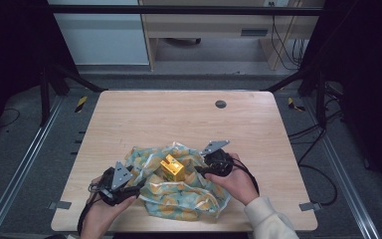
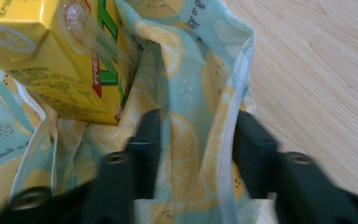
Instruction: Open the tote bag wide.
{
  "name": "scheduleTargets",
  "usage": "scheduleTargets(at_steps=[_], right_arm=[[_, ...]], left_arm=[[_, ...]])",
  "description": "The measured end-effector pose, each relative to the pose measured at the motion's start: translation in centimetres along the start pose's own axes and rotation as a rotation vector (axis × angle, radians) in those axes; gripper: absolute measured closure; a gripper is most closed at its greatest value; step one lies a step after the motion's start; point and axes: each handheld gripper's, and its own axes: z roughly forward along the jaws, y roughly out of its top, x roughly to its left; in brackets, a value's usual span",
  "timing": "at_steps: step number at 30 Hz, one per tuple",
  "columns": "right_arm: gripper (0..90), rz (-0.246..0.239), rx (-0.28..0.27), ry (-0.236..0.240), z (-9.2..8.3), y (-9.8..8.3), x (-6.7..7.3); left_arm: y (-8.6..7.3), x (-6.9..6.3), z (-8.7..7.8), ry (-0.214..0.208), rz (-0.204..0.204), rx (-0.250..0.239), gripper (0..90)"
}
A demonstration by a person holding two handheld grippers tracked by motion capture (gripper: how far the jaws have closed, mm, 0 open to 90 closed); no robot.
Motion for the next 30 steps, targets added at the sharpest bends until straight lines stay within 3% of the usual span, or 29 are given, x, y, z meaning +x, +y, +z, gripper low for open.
scheduleTargets(at_steps=[1, 2, 4, 5, 6, 7, 11, 13, 15, 16, 17, 19, 20, 21, 22, 24, 26, 27, 28, 29, 30], right_arm=[[66.4, 0.000, 0.000, 0.000, 0.0, 0.0, 0.0], [80.0, 0.008, -0.022, 0.010, 0.0, 0.3, -0.2], [84.1, 0.008, -0.037, 0.019, 0.0, 0.5, -0.4], [87.8, 0.009, -0.049, 0.019, -0.1, 0.7, -0.5], [89.5, 0.009, -0.064, 0.020, -0.3, 1.0, -0.6], [89.9, 0.011, -0.082, 0.025, -0.4, 1.3, -0.9], [90.0, 0.007, -0.095, 0.027, -0.5, 1.9, -1.0], [90.0, 0.010, -0.118, 0.038, -0.6, 2.4, -1.1], [90.0, 0.003, -0.136, 0.028, -0.9, 3.0, -1.2], [90.0, 0.012, -0.157, 0.013, -1.5, 3.6, -1.6], [90.0, 0.012, -0.157, 0.013, -1.5, 3.6, -1.6], [90.0, 0.033, -0.179, -0.012, -2.0, 4.2, -2.8], [90.0, 0.043, -0.185, -0.014, -2.0, 4.3, -3.1], [90.0, 0.043, -0.185, -0.014, -2.0, 4.3, -3.1], [90.0, 0.062, -0.175, -0.016, -1.6, 4.3, -3.6], [90.0, 0.064, -0.156, -0.015, -0.9, 4.0, -3.6], [90.0, 0.059, -0.141, 0.008, -0.3, 3.6, -3.2], [90.0, 0.055, -0.138, 0.015, -0.2, 3.6, -3.1], [90.0, 0.055, -0.138, 0.015, -0.2, 3.6, -3.1], [90.0, 0.051, -0.145, 0.028, -0.2, 3.6, -2.8], [90.0, 0.048, -0.147, 0.028, -0.3, 3.6, -2.7]], left_arm=[[-0.1, 0.1, 0.2, -0.007, -0.010, 0.003, 37.2], [-0.4, 0.0, 0.7, -0.015, -0.005, 0.044, 37.4], [-0.5, 0.0, 0.8, -0.017, 0.005, 0.071, 42.8], [-0.6, 0.0, 1.1, -0.016, 0.010, 0.113, 42.8], [-0.8, -0.1, 1.3, -0.022, 0.001, 0.128, 47.5], [-1.1, 0.1, 1.6, -0.066, 0.006, 0.167, 60.1], [-1.2, 0.8, 2.3, -0.085, -0.003, 0.191, 80.0], [-0.9, 1.6, 2.3, -0.092, -0.029, 0.150, 84.3], [-0.4, 2.3, 1.9, -0.047, -0.027, 0.108, 88.4], [-0.2, 3.3, 1.6, -0.019, -0.034, 0.094, 89.6], [-0.2, 3.3, 1.6, -0.019, -0.034, 0.094, 89.8], [-0.5, 4.9, 1.8, 0.004, -0.064, 0.096, 90.0], [-0.8, 5.5, 2.0, -0.004, -0.093, 0.097, 90.0], [-0.8, 5.5, 2.0, -0.004, -0.093, 0.097, 90.0], [-1.2, 5.9, 2.2, -0.032, -0.121, 0.094, 90.0], [-1.3, 5.6, 2.1, -0.050, -0.108, 0.088, 89.0], [-1.2, 5.4, 1.7, -0.056, -0.100, 0.074, 82.0], [-1.0, 5.1, 1.3, -0.038, -0.095, 0.047, 76.2], [-0.7, 4.9, 0.9, -0.016, -0.088, 0.015, 76.2], [-0.4, 4.7, 0.3, -0.006, -0.086, -0.015, 66.3], [-0.1, 4.5, -0.3, -0.008, -0.096, -0.059, 63.7]])
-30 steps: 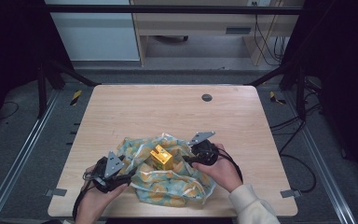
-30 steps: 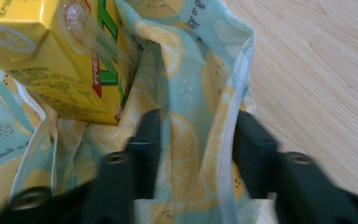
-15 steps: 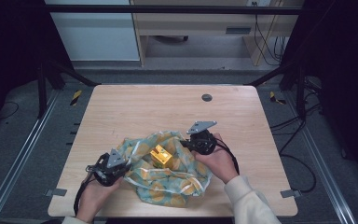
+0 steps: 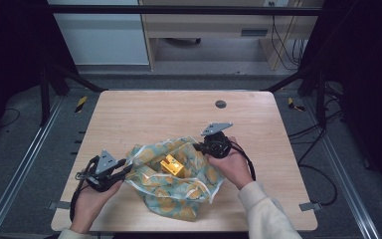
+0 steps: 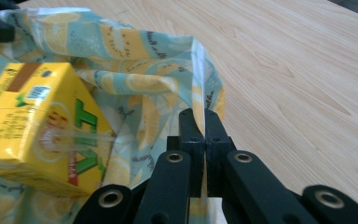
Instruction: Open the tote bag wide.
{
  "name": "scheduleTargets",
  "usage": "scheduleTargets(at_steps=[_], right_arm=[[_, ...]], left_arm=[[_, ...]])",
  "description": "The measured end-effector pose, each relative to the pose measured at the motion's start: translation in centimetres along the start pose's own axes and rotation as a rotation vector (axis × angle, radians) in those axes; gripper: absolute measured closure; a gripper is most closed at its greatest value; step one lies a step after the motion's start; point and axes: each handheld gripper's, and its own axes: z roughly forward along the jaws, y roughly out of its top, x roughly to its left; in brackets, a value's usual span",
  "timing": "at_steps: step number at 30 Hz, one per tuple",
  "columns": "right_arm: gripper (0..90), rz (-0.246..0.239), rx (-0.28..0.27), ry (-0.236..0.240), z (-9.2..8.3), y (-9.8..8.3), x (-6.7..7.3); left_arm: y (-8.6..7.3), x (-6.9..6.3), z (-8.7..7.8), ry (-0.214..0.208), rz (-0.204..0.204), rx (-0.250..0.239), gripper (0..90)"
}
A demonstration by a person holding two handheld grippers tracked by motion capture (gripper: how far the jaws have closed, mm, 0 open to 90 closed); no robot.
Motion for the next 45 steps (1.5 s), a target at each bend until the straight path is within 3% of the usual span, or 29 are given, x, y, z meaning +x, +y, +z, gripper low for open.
scheduleTargets(at_steps=[2, 5, 9, 10, 11, 12, 17, 20, 23, 26, 31, 33, 35, 39, 43, 45], right_arm=[[90.0, -0.005, -0.001, -0.001, -0.1, 0.2, 0.1], [89.9, -0.003, -0.004, -0.004, -0.2, 0.4, 0.0], [89.8, 0.004, 0.007, -0.003, 0.1, 0.3, -0.3], [89.8, 0.004, 0.007, -0.003, 0.1, 0.3, -0.3], [89.8, 0.011, 0.008, -0.002, 0.2, 0.3, -0.3], [89.6, 0.010, 0.009, 0.002, 0.4, 0.3, -0.3], [89.2, 0.010, 0.013, 0.012, 0.6, 0.3, -0.3], [88.7, 0.018, 0.013, 0.014, 0.7, 0.2, -0.4], [88.3, 0.026, 0.016, 0.015, 0.6, 0.2, -0.5], [88.1, 0.028, 0.015, 0.017, 0.6, 0.3, -0.5], [87.5, 0.031, 0.023, 0.028, 0.5, 0.5, -0.5], [87.6, 0.030, 0.023, 0.030, 0.4, 0.6, -0.6], [88.4, 0.027, 0.020, 0.030, 0.4, 0.6, -0.6], [90.0, 0.039, 0.021, 0.026, 0.3, 0.6, -1.0], [90.0, 0.039, 0.017, 0.013, 0.4, 0.5, -1.2], [90.0, 0.049, 0.006, -0.006, 0.5, 0.5, -1.5]], left_arm=[[1.1, -0.8, -1.3, -0.043, -0.003, -0.067, 62.6], [1.8, -1.7, -1.5, -0.067, 0.009, -0.093, 60.5], [1.6, -3.3, 1.3, -0.201, 0.129, -0.011, 47.5], [1.6, -3.3, 1.3, -0.201, 0.129, -0.011, 45.1], [1.3, -3.6, 2.3, -0.236, 0.159, 0.006, 45.1], [1.0, -3.7, 3.7, -0.261, 0.188, 0.038, 38.2], [1.2, -3.5, 4.9, -0.273, 0.215, 0.036, 27.1], [1.6, -4.0, 6.1, -0.362, 0.214, 0.046, 22.3], [1.3, -4.8, 6.9, -0.366, 0.271, 0.114, 21.1], [1.0, -5.3, 7.1, -0.355, 0.308, 0.141, 18.5], [0.5, -5.5, 8.0, -0.361, 0.307, 0.184, 16.9], [0.4, -5.6, 8.0, -0.375, 0.314, 0.200, 18.4], [0.3, -5.7, 7.9, -0.383, 0.325, 0.208, 28.0], [0.3, -5.7, 7.3, -0.381, 0.332, 0.219, 52.3], [0.2, -5.9, 6.4, -0.366, 0.376, 0.219, 76.6], [0.4, -6.0, 5.7, -0.348, 0.408, 0.204, 84.4]])
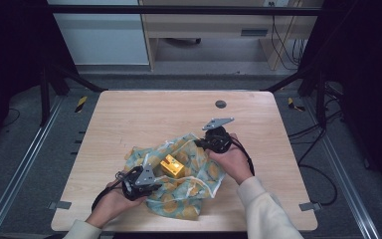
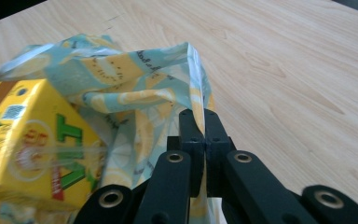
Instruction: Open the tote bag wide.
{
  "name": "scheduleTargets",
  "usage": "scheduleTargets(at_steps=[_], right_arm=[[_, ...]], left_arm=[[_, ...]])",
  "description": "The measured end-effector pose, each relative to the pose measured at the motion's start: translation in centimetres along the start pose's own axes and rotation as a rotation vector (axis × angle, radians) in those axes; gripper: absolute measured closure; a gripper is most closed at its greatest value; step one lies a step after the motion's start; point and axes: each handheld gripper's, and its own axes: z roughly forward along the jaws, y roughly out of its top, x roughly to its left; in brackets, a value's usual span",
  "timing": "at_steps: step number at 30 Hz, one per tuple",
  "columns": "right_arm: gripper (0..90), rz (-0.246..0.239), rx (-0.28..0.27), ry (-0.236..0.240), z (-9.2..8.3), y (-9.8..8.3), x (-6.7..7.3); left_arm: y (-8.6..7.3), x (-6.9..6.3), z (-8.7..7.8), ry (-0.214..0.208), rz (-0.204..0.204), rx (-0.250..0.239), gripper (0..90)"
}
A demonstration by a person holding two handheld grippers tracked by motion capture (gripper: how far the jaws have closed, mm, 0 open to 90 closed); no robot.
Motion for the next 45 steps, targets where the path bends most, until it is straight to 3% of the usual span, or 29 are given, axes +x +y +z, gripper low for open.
scheduleTargets(at_steps=[4, 5, 10, 11, 16, 29, 45], right_arm=[[90.0, 0.018, 0.009, -0.028, 0.9, -0.1, -0.6], [90.0, 0.020, 0.010, -0.035, 1.2, -0.1, -0.8], [90.0, 0.072, 0.006, -0.061, 2.4, -0.1, -2.4], [90.0, 0.094, 0.003, -0.075, 3.0, -0.2, -3.1], [90.0, 0.134, -0.003, -0.102, 3.5, -0.6, -3.9], [90.0, 0.104, 0.046, -0.164, 3.5, -1.6, -4.9], [90.0, 0.108, 0.064, -0.194, 3.5, -2.1, -5.8]], left_arm=[[0.1, -0.5, -1.5, 0.030, 0.033, -0.039, 89.5], [0.0, -0.7, -1.9, 0.019, 0.047, -0.043, 89.7], [-0.9, -1.8, -2.4, 0.015, 0.091, 0.002, 89.8], [-1.0, -2.1, -2.2, 0.025, 0.110, 0.032, 89.8], [-0.9, -2.2, -2.1, 0.024, 0.112, 0.046, 89.8], [-1.4, -2.2, -1.5, 0.009, 0.105, 0.088, 90.0], [-1.4, -2.5, -1.1, -0.012, 0.102, 0.103, 90.0]])
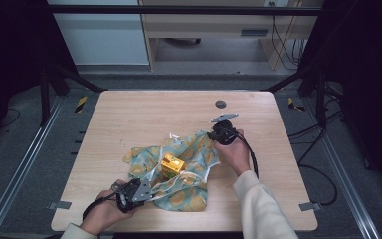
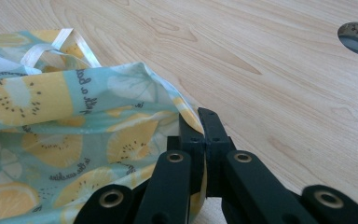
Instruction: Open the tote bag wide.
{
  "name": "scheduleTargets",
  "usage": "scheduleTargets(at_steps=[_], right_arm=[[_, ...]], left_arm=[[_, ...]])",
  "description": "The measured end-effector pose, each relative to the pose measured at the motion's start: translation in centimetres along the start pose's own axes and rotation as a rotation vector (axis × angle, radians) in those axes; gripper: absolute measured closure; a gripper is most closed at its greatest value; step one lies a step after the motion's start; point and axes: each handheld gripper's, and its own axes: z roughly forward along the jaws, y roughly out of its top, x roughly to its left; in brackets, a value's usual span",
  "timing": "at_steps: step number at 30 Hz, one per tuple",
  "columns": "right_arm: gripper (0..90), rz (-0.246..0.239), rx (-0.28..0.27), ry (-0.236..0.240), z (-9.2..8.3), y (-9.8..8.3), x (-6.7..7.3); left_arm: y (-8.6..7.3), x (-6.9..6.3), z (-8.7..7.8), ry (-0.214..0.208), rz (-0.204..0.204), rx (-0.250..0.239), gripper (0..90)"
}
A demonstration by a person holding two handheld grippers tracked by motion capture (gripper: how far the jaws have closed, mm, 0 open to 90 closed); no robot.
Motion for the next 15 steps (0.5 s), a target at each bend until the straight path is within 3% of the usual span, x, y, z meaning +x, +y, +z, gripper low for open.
scheduleTargets(at_steps=[15], right_arm=[[90.0, 0.003, 0.017, -0.031, -0.14, -0.08, -0.67]], left_arm=[[-0.02, -0.13, -0.14, -0.012, 0.005, 0.001, 90.0]])
